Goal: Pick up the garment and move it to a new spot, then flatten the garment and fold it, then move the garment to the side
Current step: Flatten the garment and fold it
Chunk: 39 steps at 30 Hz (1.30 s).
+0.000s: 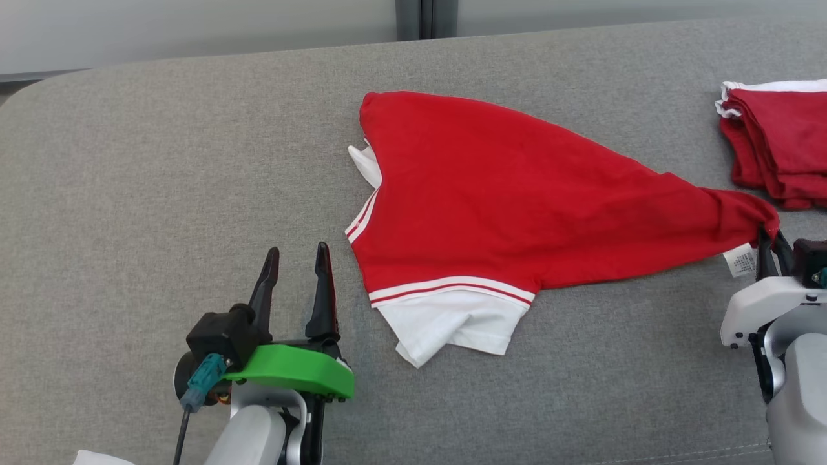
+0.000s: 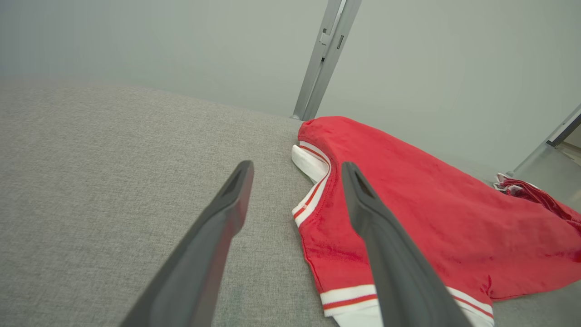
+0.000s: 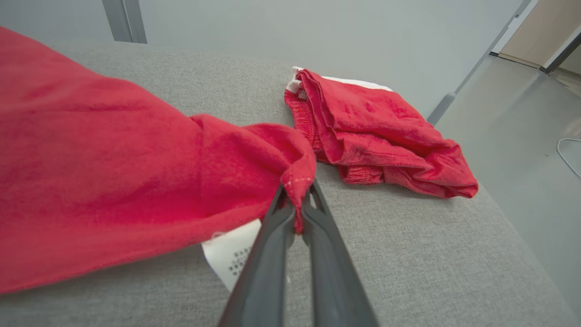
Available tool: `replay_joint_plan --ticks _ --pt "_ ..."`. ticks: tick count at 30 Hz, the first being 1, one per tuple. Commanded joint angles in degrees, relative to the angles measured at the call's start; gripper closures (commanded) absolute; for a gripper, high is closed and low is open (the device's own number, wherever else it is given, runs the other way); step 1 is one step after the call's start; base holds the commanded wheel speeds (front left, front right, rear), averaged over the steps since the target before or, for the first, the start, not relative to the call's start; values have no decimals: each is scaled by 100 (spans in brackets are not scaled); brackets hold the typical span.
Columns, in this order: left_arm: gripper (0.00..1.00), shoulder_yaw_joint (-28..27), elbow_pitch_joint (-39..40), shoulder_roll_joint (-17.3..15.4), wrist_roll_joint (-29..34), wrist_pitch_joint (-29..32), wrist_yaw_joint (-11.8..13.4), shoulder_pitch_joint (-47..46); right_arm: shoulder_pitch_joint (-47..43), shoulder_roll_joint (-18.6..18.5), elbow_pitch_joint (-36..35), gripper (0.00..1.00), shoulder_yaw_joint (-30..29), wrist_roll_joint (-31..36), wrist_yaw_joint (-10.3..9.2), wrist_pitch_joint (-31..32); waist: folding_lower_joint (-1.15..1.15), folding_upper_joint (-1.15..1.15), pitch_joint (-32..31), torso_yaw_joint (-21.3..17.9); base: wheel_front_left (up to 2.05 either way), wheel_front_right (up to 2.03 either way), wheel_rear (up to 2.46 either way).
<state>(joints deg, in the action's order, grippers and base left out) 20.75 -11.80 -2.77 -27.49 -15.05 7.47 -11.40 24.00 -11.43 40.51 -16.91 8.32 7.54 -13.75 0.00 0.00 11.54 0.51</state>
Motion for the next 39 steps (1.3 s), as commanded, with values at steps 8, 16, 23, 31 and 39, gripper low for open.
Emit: replay_joint_plan --ticks 8,16,23,31,39 --pt "0 313 -656 -22 -278 144 -196 16 -411 405 -760 0 -270 34 -11 -148 0 0 -166 -105 0 0 0" --pt "0 685 -1564 -67 -174 912 -340 -541 -969 627 -2321 0 353 -168 -11 -148 0 0 -259 -315 0 0 0" --pt "0 833 -2337 -100 -170 1804 -194 -1083 -1142 686 -2871 0 778 -270 -11 -149 0 0 -198 -520 0 0 0" --pt "100 947 -2607 -80 -245 1960 -254 -1280 -1227 723 -3051 0 836 -359 -11 -149 0 0 -136 -616 0 0 0" --pt "100 967 -2172 -48 -157 1128 -121 -1357 -1328 770 -3174 0 658 -353 -11 -150 0 0 -169 -497 0 0 0"
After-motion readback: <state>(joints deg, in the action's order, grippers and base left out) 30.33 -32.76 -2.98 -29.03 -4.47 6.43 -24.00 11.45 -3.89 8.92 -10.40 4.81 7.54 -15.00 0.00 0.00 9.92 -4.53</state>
